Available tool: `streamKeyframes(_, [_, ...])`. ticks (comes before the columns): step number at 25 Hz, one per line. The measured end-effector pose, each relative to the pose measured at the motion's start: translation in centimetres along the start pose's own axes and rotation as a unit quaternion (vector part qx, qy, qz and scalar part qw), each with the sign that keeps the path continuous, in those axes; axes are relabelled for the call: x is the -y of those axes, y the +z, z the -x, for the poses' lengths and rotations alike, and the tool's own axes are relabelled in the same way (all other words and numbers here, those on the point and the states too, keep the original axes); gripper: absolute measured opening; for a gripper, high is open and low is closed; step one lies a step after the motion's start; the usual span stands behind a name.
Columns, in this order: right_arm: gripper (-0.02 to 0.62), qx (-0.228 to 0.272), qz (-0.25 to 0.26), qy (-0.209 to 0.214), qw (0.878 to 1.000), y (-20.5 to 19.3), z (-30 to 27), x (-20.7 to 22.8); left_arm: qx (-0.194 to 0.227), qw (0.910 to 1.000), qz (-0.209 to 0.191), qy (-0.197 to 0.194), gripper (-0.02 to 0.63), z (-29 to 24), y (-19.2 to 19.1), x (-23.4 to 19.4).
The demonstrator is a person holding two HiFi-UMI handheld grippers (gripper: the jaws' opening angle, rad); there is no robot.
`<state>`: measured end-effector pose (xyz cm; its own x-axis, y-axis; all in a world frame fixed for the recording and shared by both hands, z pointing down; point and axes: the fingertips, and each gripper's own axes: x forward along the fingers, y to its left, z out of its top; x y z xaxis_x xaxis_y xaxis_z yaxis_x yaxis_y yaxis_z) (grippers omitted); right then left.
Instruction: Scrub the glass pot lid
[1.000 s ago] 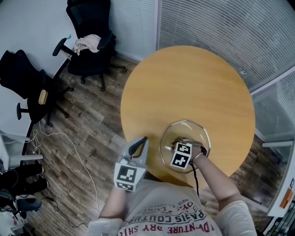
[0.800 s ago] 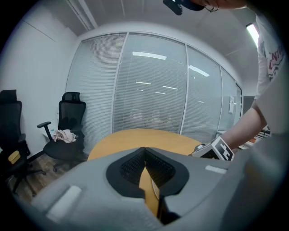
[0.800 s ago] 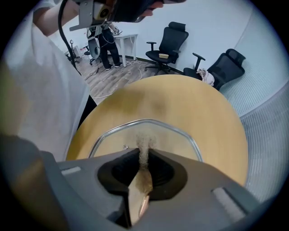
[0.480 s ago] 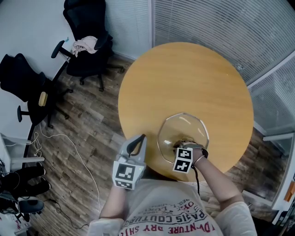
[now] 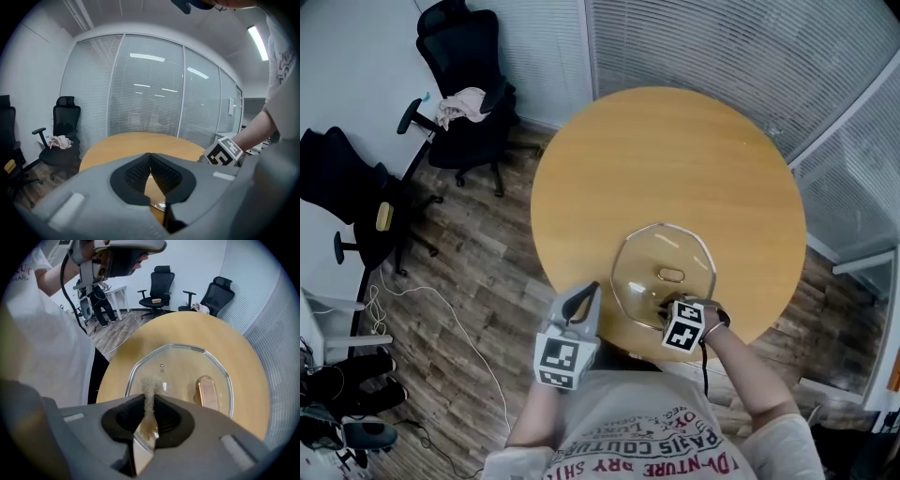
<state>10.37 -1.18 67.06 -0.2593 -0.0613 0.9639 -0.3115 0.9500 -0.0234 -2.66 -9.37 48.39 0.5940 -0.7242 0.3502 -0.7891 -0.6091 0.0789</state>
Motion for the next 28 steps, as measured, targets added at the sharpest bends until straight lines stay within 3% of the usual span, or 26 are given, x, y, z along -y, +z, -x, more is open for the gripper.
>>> streamKeyframes(6, [0.057, 0.065, -0.086, -0.034, 0.994, 2.0, 3.7, 3.0, 0.0, 1.0, -0.002, -0.007, 0.006, 0.1, 0.3, 0.0])
streamKeyframes(12, [0.057, 0.129, -0.211, -0.112, 0.963, 3.3, 6.8, 10.9, 0.003, 1.0, 0.005, -0.002, 0.006, -0.5, 0.7, -1.9])
streamKeyframes(19, [0.057, 0.084, -0.3, -0.15, 0.938, -0.1, 3.7, 17.7, -0.005, 0.9998, 0.018, 0.001, 0.006, -2.0, 0.4, -5.2])
streamKeyframes(28, [0.057, 0.027, -0.375, -0.175, 0.91, -3.7, -0.5, 21.3, -0.025, 0.9994, 0.024, -0.005, 0.007, -4.2, -0.8, -7.9])
